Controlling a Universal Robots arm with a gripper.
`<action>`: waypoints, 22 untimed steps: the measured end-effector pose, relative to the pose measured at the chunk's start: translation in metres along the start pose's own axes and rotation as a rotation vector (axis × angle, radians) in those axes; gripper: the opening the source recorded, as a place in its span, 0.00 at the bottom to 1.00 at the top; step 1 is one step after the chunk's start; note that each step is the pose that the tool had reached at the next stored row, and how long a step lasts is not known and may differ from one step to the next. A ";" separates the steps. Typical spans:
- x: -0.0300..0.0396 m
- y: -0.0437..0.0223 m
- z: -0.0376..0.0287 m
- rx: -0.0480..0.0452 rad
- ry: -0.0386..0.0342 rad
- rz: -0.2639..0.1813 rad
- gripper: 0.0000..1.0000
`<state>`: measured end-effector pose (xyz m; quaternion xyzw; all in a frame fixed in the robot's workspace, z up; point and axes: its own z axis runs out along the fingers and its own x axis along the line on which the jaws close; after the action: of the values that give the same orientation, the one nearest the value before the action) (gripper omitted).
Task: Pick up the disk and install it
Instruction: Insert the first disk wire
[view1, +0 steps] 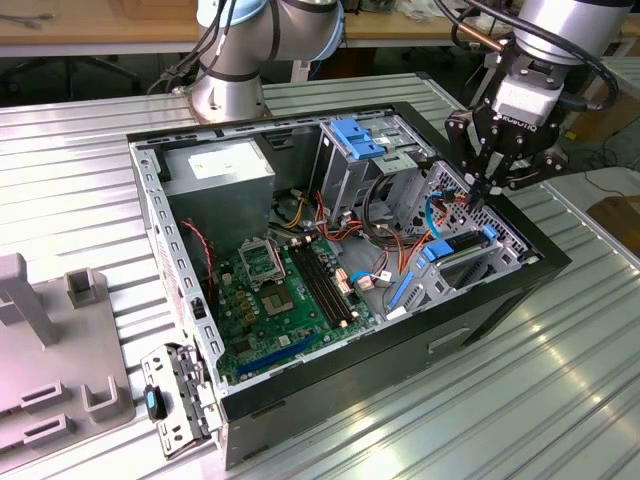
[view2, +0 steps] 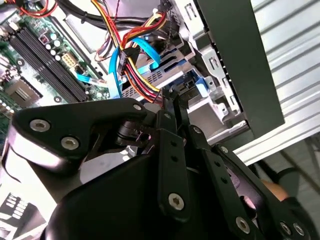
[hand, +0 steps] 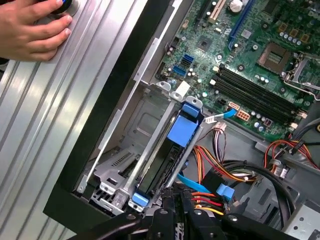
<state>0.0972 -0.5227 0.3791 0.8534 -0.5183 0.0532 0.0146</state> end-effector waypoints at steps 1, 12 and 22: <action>0.0000 0.0000 0.0001 -0.0020 0.0000 0.012 0.16; 0.0071 -0.0142 0.0043 -0.0196 -0.0017 0.073 0.16; 0.0083 -0.0169 0.0057 -0.0285 -0.0055 0.081 0.16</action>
<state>0.1164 -0.5227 0.3749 0.8316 -0.5531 0.0440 0.0231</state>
